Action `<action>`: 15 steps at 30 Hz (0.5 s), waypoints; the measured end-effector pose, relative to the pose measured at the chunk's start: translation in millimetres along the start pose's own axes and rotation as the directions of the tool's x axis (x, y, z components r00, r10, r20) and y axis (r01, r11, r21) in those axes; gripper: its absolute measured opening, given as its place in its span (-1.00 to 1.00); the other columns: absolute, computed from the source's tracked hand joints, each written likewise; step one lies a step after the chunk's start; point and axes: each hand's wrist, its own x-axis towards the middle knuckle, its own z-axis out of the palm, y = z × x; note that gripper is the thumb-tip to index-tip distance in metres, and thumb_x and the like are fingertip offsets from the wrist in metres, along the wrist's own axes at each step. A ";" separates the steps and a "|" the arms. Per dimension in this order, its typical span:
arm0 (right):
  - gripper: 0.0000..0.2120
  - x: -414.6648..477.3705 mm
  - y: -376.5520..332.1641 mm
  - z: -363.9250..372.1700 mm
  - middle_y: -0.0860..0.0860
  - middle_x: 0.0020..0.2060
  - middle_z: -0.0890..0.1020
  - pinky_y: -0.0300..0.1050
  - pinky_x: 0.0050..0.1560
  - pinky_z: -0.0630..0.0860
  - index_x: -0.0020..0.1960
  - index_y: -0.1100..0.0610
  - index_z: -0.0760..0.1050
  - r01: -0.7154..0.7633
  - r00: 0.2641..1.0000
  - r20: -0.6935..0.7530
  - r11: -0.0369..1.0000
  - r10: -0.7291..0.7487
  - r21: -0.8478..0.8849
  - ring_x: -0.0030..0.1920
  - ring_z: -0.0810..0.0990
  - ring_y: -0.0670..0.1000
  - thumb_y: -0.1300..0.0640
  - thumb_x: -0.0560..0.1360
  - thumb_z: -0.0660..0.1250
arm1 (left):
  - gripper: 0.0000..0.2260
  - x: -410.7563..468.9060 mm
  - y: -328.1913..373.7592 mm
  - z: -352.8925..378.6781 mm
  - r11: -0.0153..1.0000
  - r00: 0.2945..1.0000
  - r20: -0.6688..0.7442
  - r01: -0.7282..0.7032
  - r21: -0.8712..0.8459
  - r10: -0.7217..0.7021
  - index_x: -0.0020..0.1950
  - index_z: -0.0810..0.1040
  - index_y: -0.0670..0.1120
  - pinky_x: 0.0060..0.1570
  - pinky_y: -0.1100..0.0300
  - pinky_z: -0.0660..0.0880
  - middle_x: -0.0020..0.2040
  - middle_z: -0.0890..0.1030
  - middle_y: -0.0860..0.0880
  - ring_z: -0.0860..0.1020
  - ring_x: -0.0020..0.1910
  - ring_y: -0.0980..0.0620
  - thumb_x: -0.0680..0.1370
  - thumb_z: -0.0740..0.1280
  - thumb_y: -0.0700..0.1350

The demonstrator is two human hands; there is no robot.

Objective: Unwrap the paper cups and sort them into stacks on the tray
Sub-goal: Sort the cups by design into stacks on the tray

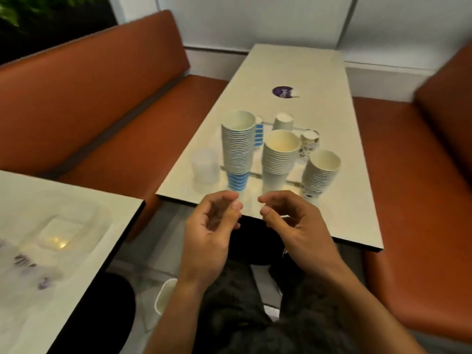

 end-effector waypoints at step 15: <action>-0.15 51.7 122.6 -111.3 -0.04 0.30 0.48 -0.15 0.16 0.45 0.49 -0.06 0.27 -0.354 0.896 -0.280 0.935 0.345 0.017 0.28 0.50 0.01 -0.02 0.35 0.66 | -0.32 46.1 -106.2 156.6 0.833 0.887 0.245 0.229 0.504 -0.392 0.62 0.20 0.08 0.06 0.26 0.54 0.45 0.41 0.09 0.59 -0.02 0.26 0.58 0.46 -0.04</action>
